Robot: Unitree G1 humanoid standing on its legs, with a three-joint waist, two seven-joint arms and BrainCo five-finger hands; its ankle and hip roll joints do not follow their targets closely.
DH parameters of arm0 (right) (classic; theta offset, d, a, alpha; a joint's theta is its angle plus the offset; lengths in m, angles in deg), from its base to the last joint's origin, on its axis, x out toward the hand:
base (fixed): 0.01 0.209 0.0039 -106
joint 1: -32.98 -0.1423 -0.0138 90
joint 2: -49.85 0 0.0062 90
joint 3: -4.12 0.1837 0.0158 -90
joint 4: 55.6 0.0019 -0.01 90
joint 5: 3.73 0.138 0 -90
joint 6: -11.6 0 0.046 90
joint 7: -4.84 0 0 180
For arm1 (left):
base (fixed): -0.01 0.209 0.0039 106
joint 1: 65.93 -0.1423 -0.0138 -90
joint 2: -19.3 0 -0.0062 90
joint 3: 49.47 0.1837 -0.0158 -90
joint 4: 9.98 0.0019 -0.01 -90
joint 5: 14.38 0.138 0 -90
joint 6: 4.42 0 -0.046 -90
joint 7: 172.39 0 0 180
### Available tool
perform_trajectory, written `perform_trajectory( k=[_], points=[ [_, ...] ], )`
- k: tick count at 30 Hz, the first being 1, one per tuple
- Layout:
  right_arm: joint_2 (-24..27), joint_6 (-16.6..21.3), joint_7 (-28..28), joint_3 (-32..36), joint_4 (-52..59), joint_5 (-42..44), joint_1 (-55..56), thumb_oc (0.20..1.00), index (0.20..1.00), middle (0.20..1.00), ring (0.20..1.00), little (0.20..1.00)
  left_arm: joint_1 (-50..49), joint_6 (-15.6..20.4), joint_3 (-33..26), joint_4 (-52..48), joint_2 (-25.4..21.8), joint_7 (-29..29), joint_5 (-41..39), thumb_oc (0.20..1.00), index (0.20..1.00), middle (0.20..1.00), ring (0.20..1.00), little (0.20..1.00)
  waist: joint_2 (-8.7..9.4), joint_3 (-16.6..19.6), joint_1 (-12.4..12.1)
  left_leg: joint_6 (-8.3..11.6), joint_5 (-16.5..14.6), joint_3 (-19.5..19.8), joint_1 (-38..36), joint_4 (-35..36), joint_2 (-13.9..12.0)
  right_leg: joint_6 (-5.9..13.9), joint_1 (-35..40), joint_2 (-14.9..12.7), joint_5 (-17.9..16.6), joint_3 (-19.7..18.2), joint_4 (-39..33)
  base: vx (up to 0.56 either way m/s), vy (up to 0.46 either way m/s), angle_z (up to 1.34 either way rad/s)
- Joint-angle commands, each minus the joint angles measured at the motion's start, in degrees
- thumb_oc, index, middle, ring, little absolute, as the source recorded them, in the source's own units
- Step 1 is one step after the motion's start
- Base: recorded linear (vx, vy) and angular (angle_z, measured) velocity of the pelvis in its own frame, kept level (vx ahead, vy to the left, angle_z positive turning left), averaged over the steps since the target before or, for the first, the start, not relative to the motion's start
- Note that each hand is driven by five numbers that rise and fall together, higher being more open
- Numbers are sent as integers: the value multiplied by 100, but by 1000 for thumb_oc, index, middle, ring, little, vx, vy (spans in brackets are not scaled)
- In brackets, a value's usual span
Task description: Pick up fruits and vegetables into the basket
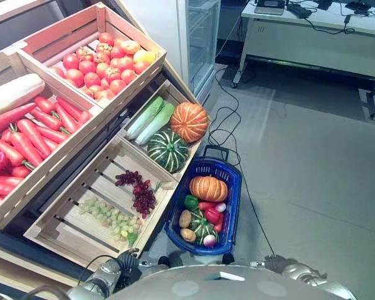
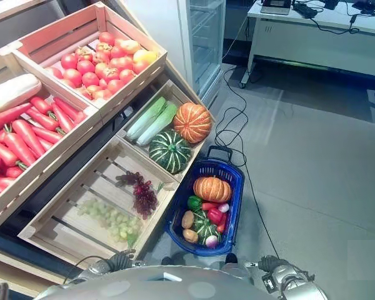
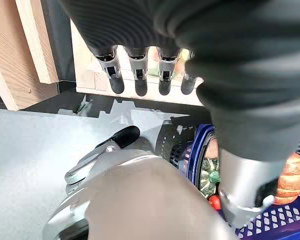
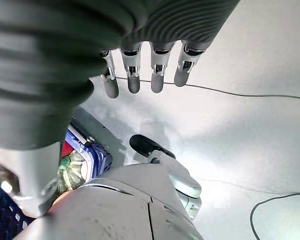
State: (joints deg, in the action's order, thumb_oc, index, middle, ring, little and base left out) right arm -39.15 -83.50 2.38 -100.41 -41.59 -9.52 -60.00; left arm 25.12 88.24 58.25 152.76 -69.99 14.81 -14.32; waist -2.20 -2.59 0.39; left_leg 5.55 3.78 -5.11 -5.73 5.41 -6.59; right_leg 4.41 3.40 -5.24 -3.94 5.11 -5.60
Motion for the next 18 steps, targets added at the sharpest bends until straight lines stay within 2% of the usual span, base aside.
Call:
perform_trajectory(
  k=[1, 3, 18],
  points=[
    [-77, -16, -42, -286, -262, -91, -352, 1000, 1000, 1000, 1000, 1000, 395, 63, 7, 326, 42, 57, 49, 1000, 1000, 1000, 1000, 1000, 176, -278, 55, -238, -576, 57, -87, -41, 232, 259, 330, -246, 353, 386, 60, -250, -31, -28],
    [-78, -8, -44, -273, -277, -96, -360, 1000, 1000, 1000, 1000, 1000, 398, 142, -33, 328, 41, 128, 30, 1000, 1000, 1000, 1000, 1000, 183, -284, 50, -235, -577, 50, -88, -41, 228, 261, 329, -248, 350, 393, 60, 0, 0, 0],
    [-45, 21, -44, -232, -302, -124, -370, 1000, 1000, 1000, 1000, 1000, 420, 88, -37, 313, 16, 90, 58, 1000, 1000, 1000, 1000, 1000, 198, -246, 49, -237, -574, 53, -109, -41, 221, 254, 347, -231, 356, 364, 60, 0, 0, 0]
  ],
)
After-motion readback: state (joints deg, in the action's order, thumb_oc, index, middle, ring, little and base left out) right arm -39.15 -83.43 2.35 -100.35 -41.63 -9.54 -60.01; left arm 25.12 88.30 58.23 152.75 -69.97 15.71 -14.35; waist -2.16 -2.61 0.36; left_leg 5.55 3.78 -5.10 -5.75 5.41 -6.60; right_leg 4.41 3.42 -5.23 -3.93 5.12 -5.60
